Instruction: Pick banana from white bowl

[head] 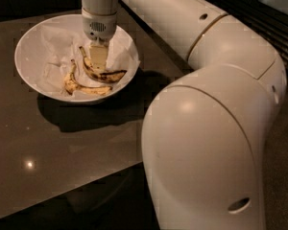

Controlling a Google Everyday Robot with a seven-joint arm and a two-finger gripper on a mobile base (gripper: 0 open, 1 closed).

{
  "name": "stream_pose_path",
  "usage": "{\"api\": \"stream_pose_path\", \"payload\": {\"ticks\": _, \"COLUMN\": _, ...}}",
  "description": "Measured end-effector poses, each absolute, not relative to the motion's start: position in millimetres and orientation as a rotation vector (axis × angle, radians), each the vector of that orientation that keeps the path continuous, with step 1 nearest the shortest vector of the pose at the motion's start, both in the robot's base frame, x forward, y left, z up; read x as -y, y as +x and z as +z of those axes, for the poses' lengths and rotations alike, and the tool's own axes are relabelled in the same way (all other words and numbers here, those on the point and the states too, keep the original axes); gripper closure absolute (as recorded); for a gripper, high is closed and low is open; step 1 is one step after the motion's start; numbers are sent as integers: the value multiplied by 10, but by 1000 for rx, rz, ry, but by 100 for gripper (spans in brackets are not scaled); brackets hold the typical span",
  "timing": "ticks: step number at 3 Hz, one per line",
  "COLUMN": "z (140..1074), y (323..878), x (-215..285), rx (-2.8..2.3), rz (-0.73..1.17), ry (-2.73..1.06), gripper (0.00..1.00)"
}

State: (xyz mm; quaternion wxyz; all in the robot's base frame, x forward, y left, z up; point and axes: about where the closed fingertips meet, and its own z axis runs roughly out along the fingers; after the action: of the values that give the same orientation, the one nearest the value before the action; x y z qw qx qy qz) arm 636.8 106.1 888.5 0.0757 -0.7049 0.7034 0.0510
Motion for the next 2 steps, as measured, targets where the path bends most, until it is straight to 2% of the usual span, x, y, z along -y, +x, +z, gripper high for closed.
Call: {"api": "stream_pose_path", "payload": {"ticks": 2, "z": 8811, "y": 6329, "x": -1090, "rx": -2121, "rz": 164, "ry": -2130, "gripper": 56}}
